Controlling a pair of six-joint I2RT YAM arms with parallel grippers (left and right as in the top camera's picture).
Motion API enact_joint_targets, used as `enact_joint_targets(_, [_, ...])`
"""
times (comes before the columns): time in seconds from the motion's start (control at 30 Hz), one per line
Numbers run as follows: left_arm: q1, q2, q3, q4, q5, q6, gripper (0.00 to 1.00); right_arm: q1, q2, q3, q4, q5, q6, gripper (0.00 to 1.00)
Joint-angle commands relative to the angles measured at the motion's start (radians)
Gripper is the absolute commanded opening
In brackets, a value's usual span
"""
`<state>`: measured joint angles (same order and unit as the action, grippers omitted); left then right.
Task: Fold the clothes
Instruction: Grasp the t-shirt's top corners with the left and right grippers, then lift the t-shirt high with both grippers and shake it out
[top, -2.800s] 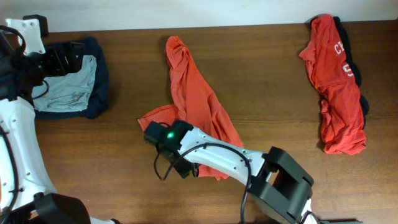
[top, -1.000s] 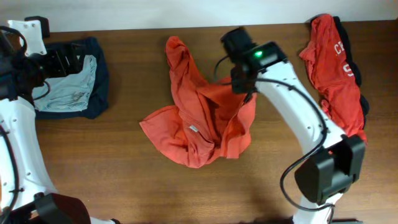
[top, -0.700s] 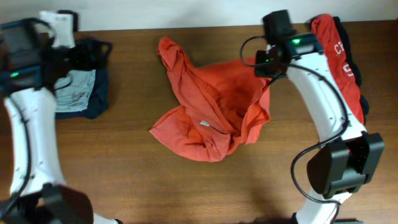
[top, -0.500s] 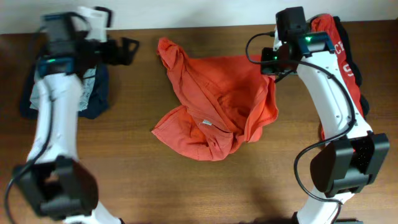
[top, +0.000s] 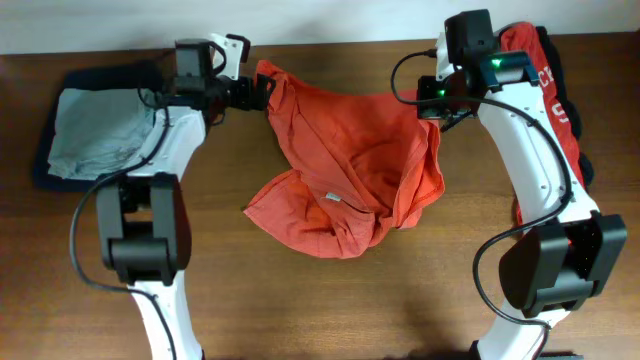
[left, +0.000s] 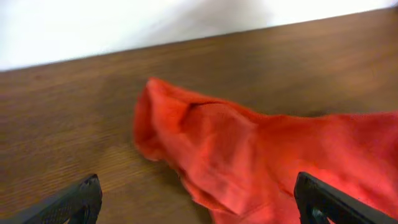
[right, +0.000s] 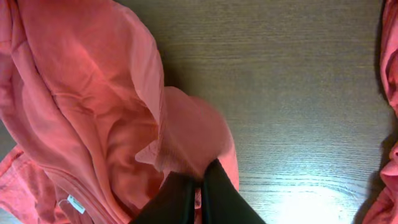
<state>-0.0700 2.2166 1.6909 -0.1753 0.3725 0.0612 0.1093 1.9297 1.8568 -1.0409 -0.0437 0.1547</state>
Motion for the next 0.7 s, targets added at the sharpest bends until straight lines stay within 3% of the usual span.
enact_joint_targets(0.0, [-0.013, 0.054, 0.013, 0.058, -0.115, -0.035, 0.98, -0.02, -0.013, 0.01, 0.003, -0.005, -0.009, 0.04])
enact_joint_targets(0.23, [-0.055, 0.146, 0.013, 0.205, -0.115, -0.035, 0.94, -0.033, -0.013, 0.01, -0.006, -0.004, -0.011, 0.04])
enact_joint_targets(0.33, [-0.084, 0.172, 0.013, 0.249, -0.119, -0.035, 0.8, -0.033, -0.013, 0.01, -0.005, 0.006, -0.02, 0.04])
enact_joint_targets(0.5, [-0.101, 0.195, 0.013, 0.28, -0.164, -0.036, 0.69, -0.033, -0.013, 0.01, -0.005, 0.015, -0.02, 0.04])
enact_joint_targets(0.53, [-0.1, 0.2, 0.013, 0.28, -0.164, -0.036, 0.63, -0.034, -0.013, 0.01, -0.005, 0.019, -0.02, 0.04])
enact_joint_targets(0.63, [-0.098, 0.205, 0.013, 0.279, -0.19, -0.078, 0.18, -0.034, -0.013, 0.01, 0.0, 0.032, -0.02, 0.04])
enact_joint_targets(0.67, [-0.098, 0.205, 0.014, 0.281, -0.195, -0.084, 0.08, -0.037, -0.013, 0.01, 0.002, 0.032, -0.02, 0.04])
